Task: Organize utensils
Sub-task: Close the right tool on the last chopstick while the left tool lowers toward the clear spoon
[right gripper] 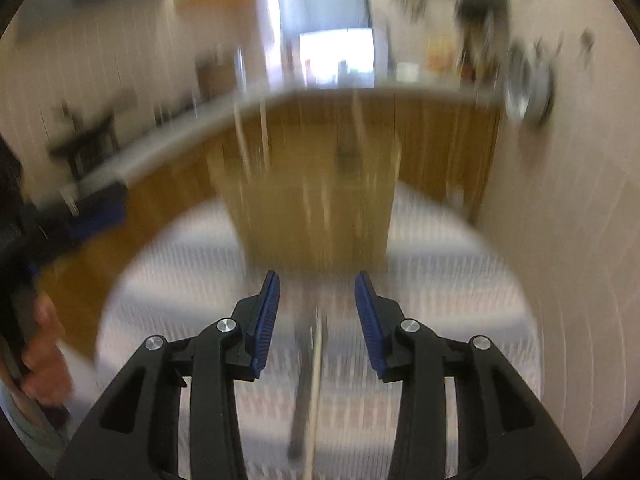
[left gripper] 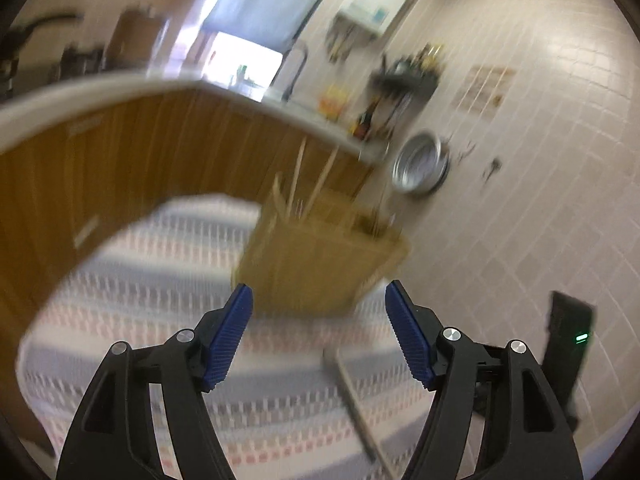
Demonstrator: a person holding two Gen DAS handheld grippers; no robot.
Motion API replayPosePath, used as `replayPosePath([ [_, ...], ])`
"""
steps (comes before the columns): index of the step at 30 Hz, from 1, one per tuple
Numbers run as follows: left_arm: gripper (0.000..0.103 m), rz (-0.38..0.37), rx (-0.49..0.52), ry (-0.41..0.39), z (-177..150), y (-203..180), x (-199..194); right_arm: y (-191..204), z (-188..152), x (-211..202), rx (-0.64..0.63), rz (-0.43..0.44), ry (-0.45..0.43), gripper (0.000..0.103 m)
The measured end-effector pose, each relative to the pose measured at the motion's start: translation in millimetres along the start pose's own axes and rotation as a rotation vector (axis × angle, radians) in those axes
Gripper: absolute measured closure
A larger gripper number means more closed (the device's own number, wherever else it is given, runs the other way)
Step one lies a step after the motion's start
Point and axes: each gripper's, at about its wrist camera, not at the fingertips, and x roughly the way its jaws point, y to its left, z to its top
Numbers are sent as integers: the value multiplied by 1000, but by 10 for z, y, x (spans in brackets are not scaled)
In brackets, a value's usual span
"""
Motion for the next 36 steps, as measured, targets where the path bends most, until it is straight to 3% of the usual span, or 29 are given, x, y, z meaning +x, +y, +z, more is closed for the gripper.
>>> replayPosePath([
  [3, 35, 22, -80, 151, -200, 185, 221, -39, -225, 300, 43, 46, 131, 67],
  [5, 35, 13, -113, 226, -305, 264, 344, -67, -322, 383, 69, 67, 168, 67],
  [8, 35, 47, -94, 276, -429, 308, 456, -79, -426, 470, 70, 65, 205, 67],
  [12, 35, 95, 16, 310, -560, 227, 581, -74, -491, 596, 77, 92, 251, 82],
  [16, 35, 62, 20, 342, -610, 163, 662, -17, -488, 667, 53, 86, 268, 85],
  [18, 35, 82, 42, 338, -624, 138, 662, -1, -490, 664, 50, 96, 274, 94],
  [21, 35, 99, 88, 343, -639, 46, 721, 26, -492, 668, 40, 82, 276, 96],
  [32, 35, 90, 108, 418, -752, -131, 1056, -209, -532, 607, 109, 122, 291, 98],
  [34, 35, 94, 113, 432, -766, -174, 1114, -222, -529, 587, 108, 97, 287, 98],
  [36, 35, 97, 118, 439, -777, -223, 1172, -262, -531, 561, 93, 0, 274, 98],
])
